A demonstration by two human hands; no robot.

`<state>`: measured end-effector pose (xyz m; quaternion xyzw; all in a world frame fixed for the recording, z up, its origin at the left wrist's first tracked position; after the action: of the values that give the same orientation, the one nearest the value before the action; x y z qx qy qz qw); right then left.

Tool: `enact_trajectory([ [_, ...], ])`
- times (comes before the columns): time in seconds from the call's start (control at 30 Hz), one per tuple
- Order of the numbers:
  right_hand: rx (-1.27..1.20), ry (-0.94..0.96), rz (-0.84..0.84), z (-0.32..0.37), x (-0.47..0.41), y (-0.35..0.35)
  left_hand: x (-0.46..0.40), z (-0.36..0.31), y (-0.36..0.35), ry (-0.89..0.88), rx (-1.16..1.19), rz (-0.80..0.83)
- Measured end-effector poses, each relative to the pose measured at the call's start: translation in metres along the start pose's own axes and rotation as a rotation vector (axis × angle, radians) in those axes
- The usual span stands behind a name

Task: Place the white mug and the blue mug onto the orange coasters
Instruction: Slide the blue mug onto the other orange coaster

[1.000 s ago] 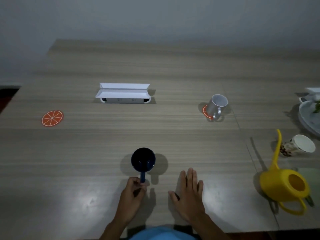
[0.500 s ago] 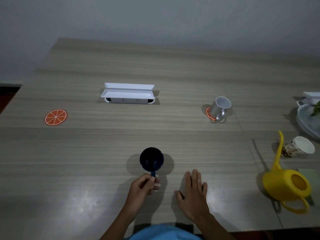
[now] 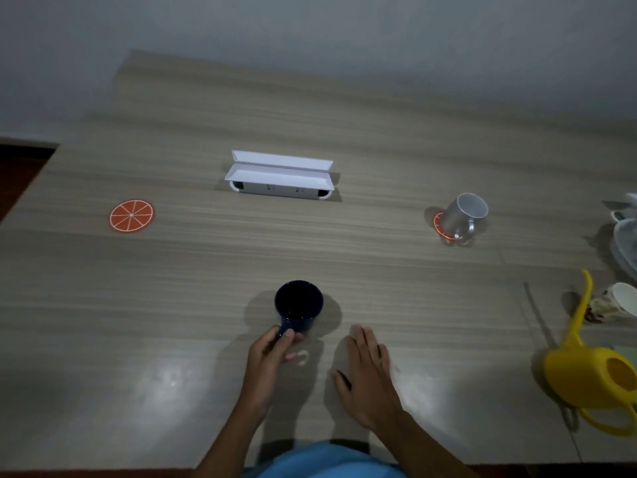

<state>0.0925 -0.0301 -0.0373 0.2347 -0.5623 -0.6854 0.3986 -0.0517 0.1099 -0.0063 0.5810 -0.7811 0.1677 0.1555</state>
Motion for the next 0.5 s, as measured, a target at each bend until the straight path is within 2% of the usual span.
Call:
enact_trajectory([
  [0.3,-0.005,0.179,0.022,0.117,-0.068,-0.011,-0.047,-0.038,0.093,-0.029,0.058,-0.183],
  [0.5,-0.004,0.194,0.083,0.188,-0.096,-0.033,-0.089,-0.068,0.152,-0.076,0.085,-0.298],
])
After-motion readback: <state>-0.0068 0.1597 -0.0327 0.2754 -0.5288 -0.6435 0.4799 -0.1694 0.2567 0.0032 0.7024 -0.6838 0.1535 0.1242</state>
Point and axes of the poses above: each hand's wrist, its own x-axis away from the middle knuckle, its own y-axis out of the back of the hand, z = x × y, the point moved 2 cm from there along -x, towards the middle knuckle, and after that the axes turned 15 degrees about -z, right-handed, at the moved point
